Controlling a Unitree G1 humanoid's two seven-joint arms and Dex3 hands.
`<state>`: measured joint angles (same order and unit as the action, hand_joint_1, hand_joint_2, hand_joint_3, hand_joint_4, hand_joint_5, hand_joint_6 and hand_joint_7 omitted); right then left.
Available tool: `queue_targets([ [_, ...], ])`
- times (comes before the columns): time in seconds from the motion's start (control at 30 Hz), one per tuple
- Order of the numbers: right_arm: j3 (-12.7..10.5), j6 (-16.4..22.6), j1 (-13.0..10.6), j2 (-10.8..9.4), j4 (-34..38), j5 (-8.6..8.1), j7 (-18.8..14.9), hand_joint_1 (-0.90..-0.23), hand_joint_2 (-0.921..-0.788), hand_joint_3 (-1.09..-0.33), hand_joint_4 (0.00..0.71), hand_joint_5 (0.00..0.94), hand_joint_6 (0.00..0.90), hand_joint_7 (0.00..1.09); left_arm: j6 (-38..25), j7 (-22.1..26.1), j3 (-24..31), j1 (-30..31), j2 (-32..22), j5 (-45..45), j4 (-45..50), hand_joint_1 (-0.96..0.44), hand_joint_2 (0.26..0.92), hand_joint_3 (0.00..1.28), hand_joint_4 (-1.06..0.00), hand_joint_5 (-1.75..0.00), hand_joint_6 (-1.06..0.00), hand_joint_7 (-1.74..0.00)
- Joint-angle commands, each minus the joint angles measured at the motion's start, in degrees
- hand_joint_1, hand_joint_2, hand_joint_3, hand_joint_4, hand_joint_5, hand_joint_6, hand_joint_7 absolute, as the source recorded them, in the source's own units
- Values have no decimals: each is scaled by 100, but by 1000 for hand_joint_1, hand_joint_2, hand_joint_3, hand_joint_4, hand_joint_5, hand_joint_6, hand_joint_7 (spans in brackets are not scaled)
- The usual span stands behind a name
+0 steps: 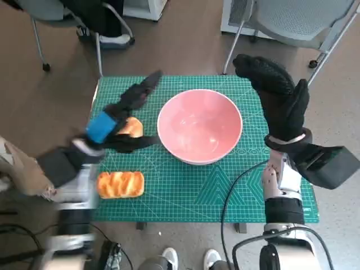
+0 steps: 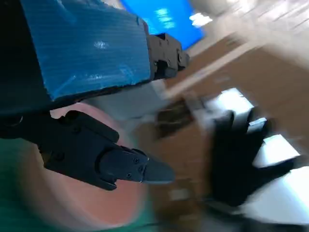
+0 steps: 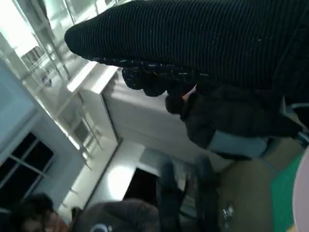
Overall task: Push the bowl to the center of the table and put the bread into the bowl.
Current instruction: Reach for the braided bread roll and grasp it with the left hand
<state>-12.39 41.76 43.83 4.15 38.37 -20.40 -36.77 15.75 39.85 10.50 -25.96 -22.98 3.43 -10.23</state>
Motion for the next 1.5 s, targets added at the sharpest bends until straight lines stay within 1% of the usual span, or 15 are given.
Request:
queue_targets([
  [0.03, 123, -398, -435, -18, -276, 103, 239, -684, -921, -775, 186, 4, 232, 163, -937, 308, 302, 1237, -1339, -892, 2295, -428, 692, 5, -66, -21, -182, -68],
  [0.13, 113, -439, -409, -16, -269, 83, 240, -683, -921, -776, 186, 4, 230, 166, -890, 375, 312, 1469, -1488, -882, 2532, -384, 685, 2, -82, -24, -210, -77],
  [0.27, 130, -443, -384, -29, -265, 126, 284, -681, -921, -775, 187, 4, 228, 172, -1144, 374, 291, 1729, -1680, -1049, 2957, -352, 683, 1, -91, -21, -229, -81],
  [0.4, 165, -456, -368, -45, -293, 163, 338, -680, -921, -775, 188, 4, 226, 176, -1513, 294, 276, 1988, -1805, -1291, 3399, -353, 682, 1, -96, -19, -234, -79],
  [0.7, 238, -470, -319, -75, -171, 95, 346, -669, -921, -780, 190, 4, 211, 184, -2190, 169, 93, 2302, -1943, -1704, 3930, -378, 683, 1, -105, -14, -245, -73],
  [0.87, 247, -449, -306, -90, -80, 58, 311, -665, -921, -784, 192, 4, 207, 190, -2399, 120, -79, 2357, -1999, -1966, 4022, -422, 689, 3, -119, -16, -255, -70],
  [1.03, 236, -445, -311, -95, -48, 1, 265, -663, -921, -786, 193, 4, 204, 195, -2899, 213, -368, 2327, -2112, -2367, 4223, -454, 693, 4, -131, -15, -268, -70],
  [1.13, 231, -452, -337, -100, -75, -37, 239, -663, -921, -787, 193, 4, 201, 198, -3080, 238, -565, 2288, -2129, -2533, 4223, -469, 694, 4, -136, -13, -277, -70],
  [1.3, 212, -454, -360, -103, -80, -89, 196, -664, -921, -788, 193, 4, 198, 203, -3093, 101, -898, 2169, -2019, -2677, 3921, -486, 696, 4, -155, -16, -293, -73],
  [1.5, 192, -467, -386, -102, -86, -109, 180, -663, -921, -790, 193, 3, 194, 210, -3172, -140, -1260, 2023, -1854, -2927, 3591, -510, 701, 5, -179, -17, -311, -71],
])
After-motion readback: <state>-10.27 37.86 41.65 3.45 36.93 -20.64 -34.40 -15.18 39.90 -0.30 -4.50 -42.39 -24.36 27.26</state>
